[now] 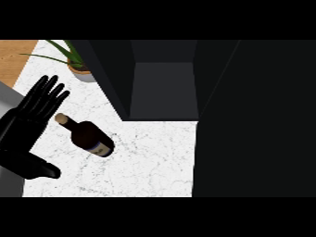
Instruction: Pick up the wine, place it into the cabinet and close the cabinet
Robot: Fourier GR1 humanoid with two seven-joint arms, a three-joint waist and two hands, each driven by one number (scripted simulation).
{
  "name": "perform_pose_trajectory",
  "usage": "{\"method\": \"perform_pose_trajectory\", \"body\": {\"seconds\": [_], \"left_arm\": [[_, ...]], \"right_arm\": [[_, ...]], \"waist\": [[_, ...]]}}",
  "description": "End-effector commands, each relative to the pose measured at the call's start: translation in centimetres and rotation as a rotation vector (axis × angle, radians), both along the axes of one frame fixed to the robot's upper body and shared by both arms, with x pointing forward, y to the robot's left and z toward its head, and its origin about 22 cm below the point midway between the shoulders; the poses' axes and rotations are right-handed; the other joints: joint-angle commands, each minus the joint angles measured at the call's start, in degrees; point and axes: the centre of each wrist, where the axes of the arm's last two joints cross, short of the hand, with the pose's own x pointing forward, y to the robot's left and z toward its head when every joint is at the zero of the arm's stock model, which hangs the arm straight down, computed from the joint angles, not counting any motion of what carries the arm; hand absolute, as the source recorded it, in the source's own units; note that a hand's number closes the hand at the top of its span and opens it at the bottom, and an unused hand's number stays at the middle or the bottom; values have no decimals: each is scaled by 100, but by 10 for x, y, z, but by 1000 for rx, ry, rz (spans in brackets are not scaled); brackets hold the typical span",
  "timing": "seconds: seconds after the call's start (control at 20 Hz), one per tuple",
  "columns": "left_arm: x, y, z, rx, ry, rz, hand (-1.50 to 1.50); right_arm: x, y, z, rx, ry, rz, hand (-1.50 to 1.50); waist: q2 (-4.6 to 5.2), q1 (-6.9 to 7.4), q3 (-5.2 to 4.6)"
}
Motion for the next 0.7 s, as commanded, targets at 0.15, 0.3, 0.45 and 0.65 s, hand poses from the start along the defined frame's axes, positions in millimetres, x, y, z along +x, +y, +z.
{"method": "perform_pose_trajectory", "body": {"seconds": [0.15, 0.3, 0.45, 0.65], "left_arm": [[-11, 25, -39, 15, 23, 16, -150], [-6, 32, -44, 17, 45, 5, -150], [-6, 30, -63, 57, 42, 1, -150], [9, 19, -77, 52, 55, -3, -150]], "right_arm": [[-12, -13, -11, -8, 14, 12, -150], [-9, 4, 3, -8, -3, 7, -150], [1, -2, 3, 8, -4, 16, -150], [-11, 0, 6, -2, -2, 6, -150]], "waist": [[-3, -8, 2], [-3, 3, 0], [0, 4, 0], [-1, -14, 0]]}}
